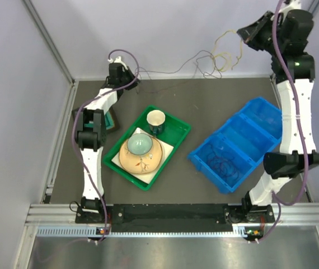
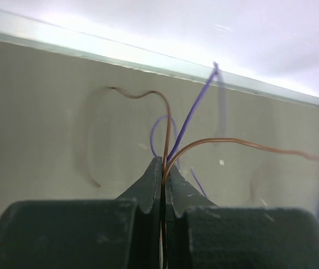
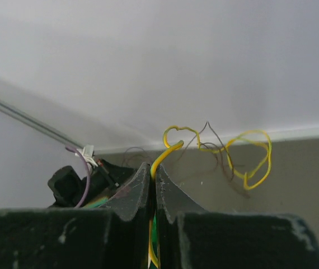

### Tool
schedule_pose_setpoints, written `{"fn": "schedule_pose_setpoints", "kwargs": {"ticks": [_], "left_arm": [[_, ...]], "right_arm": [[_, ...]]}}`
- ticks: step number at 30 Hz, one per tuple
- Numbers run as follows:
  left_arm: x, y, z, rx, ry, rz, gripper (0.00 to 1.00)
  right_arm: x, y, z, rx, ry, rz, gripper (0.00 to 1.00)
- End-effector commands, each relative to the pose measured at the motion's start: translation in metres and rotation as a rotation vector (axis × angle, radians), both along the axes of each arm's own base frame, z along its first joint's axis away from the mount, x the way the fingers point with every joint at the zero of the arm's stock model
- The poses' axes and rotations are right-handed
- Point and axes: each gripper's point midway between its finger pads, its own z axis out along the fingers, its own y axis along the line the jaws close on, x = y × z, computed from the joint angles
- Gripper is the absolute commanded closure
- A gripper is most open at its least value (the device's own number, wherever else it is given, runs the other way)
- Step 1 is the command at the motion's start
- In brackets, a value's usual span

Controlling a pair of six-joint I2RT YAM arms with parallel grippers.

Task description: Untangle the cables

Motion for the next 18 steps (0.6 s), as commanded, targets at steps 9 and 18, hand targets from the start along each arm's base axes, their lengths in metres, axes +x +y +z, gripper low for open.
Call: {"fn": "schedule_pose_setpoints", "kwargs": {"ticks": [9,18], "left_arm": [[0.001,0.054,0.023,0.063,-0.041,0.09,1.0],[-0.01,0.114,0.063,0.224,-0.124,0.324,1.0]], "right_arm": [[0.075,0.027,-0.092,0.041,0.177,0.098,1.0],[0.117,0.027,-0.225,-0.075,0.451,0.034,1.0]]}}
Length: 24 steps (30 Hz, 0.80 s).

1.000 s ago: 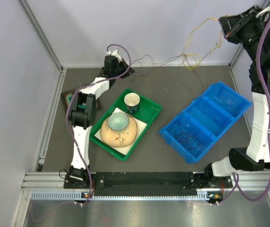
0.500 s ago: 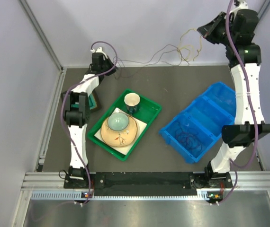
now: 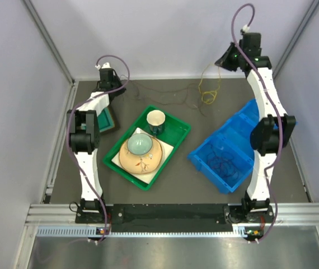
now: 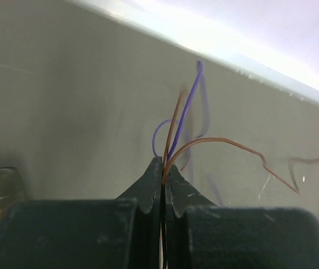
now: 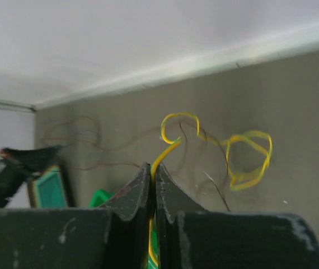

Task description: Untangle the cables

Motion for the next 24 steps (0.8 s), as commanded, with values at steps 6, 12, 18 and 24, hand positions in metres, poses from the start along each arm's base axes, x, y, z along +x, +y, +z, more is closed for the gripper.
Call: {"fn": "schedule_pose_setpoints", "kwargs": {"ticks": [6,12,18,24], "left_arm": [[0.018,-0.02,0.097,0.043,-0.204,-0.103,1.0],[0.018,-0.06,0.054,0.039,-0.109,-0.185,1.0],[0.005,-0.086,0.051,-0.041,-0.071,-0.294,0.21],[-0.016,-0.133,0.129,-0.032,-0.257,-0.478,0.01]], "right_arm": [[-0.022,0.015,0.044,-0.109,-0.097,0.003,1.0],[-0.054,0.029,0.099,-0.057,-0.204,0.036,1.0],[-0.072,0.047,0.134,0.032,-0.269,0.123,1.0],[-0.085,0.057,0.158,0.069,-0.314,0.163,1.0]]}}
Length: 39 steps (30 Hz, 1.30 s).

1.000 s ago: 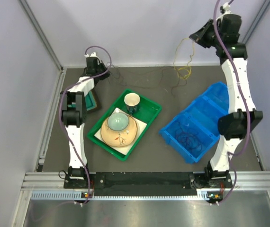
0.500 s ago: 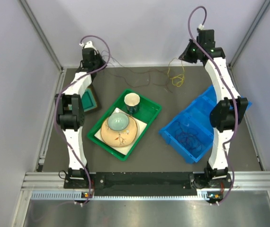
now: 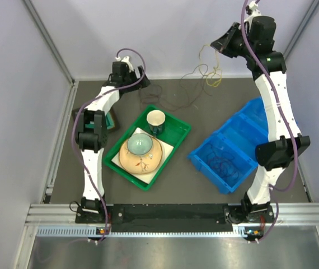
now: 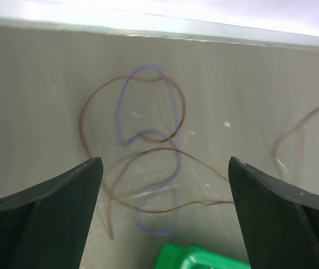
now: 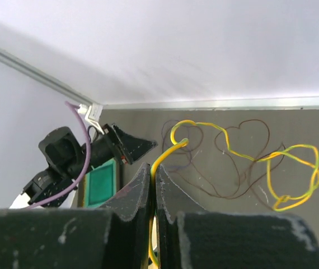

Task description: Untangle the cables

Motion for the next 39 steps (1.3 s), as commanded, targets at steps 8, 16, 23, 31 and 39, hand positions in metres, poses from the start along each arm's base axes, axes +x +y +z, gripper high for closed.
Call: {"fn": "schedule_pose_setpoints", "kwargs": {"ticks": [8,16,23,31,39], "left_arm": [[-0.045,-0.114,0.154,-0.164,-0.459,-0.452,0.02],[-0.036,-0.159,0.139,-0.201,-0.484,-0.477,0.09],[-0.016,-0.176,0.111,-0.086,-0.506,-0.448,0.12],[-0.019,-0.214,0.1,-0.133,-0.569,-0.546,0.08],[-0.032,-0.237,0.078,-0.187,-0.514,-0.612,0.5]], "right_arm": [[-0.012,0.013,0.028,0.046,-0.058,0.061,1.0],[-0.017,0.015,0.031,0.052,-0.061,0.074,1.0],[-0.025,0.021,0.033,0.065,-0.059,0.117,1.0],[-0.031,0.019,0.034,0.064,-0.057,0.122,1.0],[-0.033,0.021,0.036,0.067,-0.06,0.124,1.0]]}}
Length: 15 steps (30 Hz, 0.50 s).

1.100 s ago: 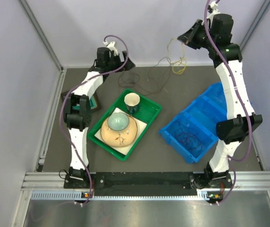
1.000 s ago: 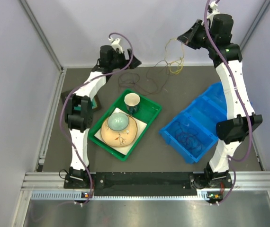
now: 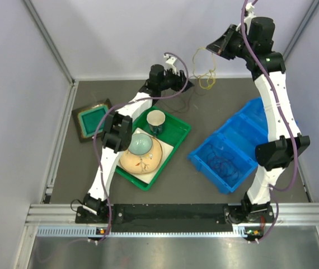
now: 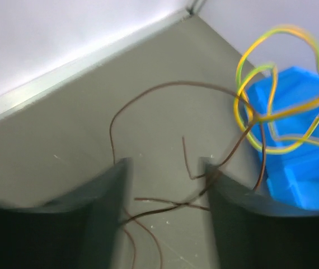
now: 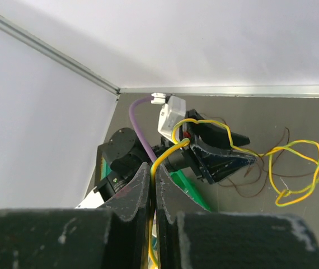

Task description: Untangle the cables

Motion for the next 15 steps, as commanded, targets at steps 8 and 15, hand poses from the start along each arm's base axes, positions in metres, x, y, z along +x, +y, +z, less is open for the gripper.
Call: {"fn": "schedule_pose_setpoints", "kwargs": {"ticks": [8,15], "left_arm": [[0.025,0.042,0.061,-0.029,-0.118,0.21,1.0],[0.041,0.119,0.069,-0.147,-0.033,0.386,1.0]], "right_arm": [[-0.025,-0.006,0.037,0.001,-0.102,-0.012,1.0],[-0.043,-0.03,0.058,-0.046,-0.172,-0.115,1.0]]}}
